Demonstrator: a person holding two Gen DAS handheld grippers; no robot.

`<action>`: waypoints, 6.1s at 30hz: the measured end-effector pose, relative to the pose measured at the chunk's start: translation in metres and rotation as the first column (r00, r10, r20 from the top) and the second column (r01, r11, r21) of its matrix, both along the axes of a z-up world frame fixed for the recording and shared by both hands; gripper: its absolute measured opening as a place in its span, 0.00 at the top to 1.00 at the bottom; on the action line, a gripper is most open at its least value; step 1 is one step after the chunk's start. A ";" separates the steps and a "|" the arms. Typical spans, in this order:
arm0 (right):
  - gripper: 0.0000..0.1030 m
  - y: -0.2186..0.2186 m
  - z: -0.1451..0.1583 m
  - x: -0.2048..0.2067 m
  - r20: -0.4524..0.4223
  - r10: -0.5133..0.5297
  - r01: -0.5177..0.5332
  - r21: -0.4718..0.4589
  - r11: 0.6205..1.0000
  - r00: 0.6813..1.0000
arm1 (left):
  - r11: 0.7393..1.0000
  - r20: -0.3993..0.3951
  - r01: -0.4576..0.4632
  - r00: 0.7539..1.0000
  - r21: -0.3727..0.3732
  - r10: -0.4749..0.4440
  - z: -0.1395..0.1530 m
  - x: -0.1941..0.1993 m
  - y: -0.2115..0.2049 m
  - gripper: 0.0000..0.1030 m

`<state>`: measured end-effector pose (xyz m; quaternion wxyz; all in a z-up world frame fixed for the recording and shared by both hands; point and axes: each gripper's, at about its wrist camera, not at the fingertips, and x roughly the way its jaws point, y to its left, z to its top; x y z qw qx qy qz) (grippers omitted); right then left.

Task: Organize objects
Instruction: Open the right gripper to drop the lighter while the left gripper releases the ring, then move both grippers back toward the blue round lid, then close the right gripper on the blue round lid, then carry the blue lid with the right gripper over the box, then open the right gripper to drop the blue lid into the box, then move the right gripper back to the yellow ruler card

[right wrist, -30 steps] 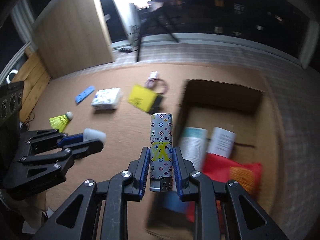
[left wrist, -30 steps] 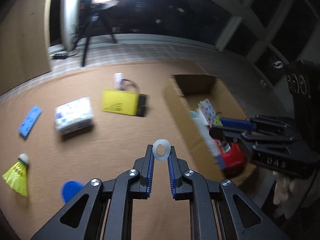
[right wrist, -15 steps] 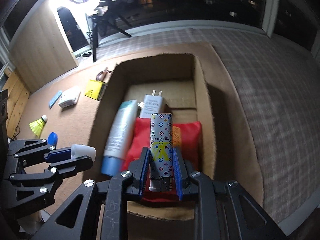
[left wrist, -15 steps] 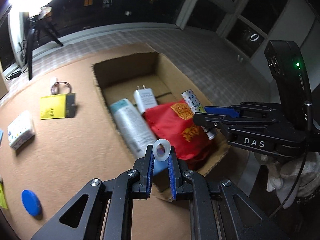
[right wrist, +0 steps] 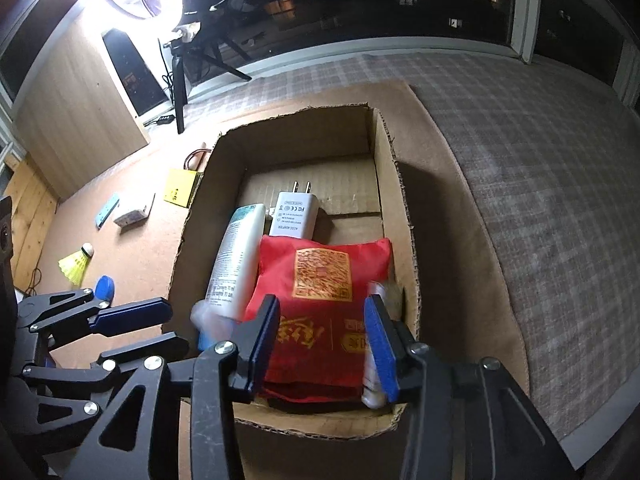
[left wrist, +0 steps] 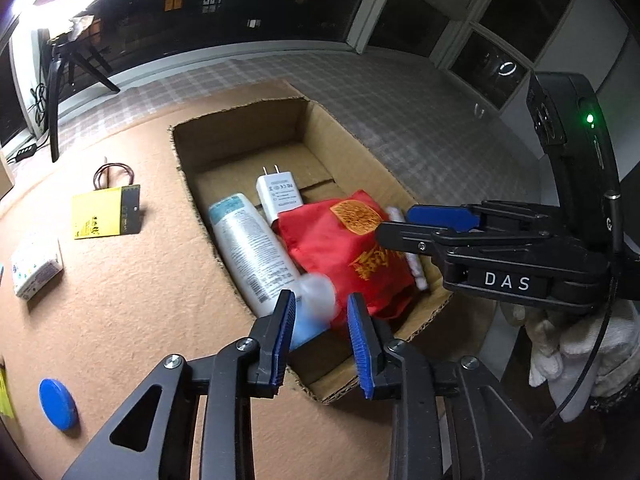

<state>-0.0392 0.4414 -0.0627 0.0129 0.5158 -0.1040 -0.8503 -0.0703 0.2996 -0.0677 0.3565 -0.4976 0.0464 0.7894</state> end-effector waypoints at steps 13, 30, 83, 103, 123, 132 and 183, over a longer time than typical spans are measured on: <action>0.59 -0.026 0.009 0.001 -0.030 0.008 -0.009 -0.028 1.000 1.000 | 0.999 -0.059 -0.043 0.997 -0.009 0.042 0.022 0.009 -0.034 0.69; 0.48 -0.098 0.020 -0.012 -0.105 0.103 -0.110 -0.066 0.992 0.989 | 0.975 -0.079 -0.218 0.974 -0.045 0.214 0.021 0.008 -0.140 0.57; 0.68 -0.287 -0.074 -0.084 0.162 0.394 -0.331 -0.314 0.890 0.905 | 0.926 0.076 -0.375 0.923 -0.049 0.378 -0.077 -0.024 -0.261 0.56; 0.70 -0.239 -0.024 -0.061 0.047 0.344 -0.325 -0.230 0.917 0.938 | 0.949 -0.004 -0.316 0.949 0.008 0.316 -0.029 -0.011 -0.216 0.59; 0.71 -0.080 0.017 -0.023 -0.021 0.100 -0.102 -0.200 0.975 0.995 | 0.993 -0.051 -0.066 0.996 0.093 0.071 0.014 -0.003 -0.056 0.59; 0.71 -0.040 0.008 -0.012 -0.001 0.047 -0.046 -0.198 0.979 0.999 | 0.997 -0.040 0.003 0.999 0.075 0.000 0.005 0.000 -0.008 0.59; 0.53 -0.116 0.057 -0.055 -0.174 0.293 -0.288 0.055 0.956 0.940 | 0.958 -0.061 -0.283 0.957 0.040 0.285 0.023 0.023 -0.173 0.45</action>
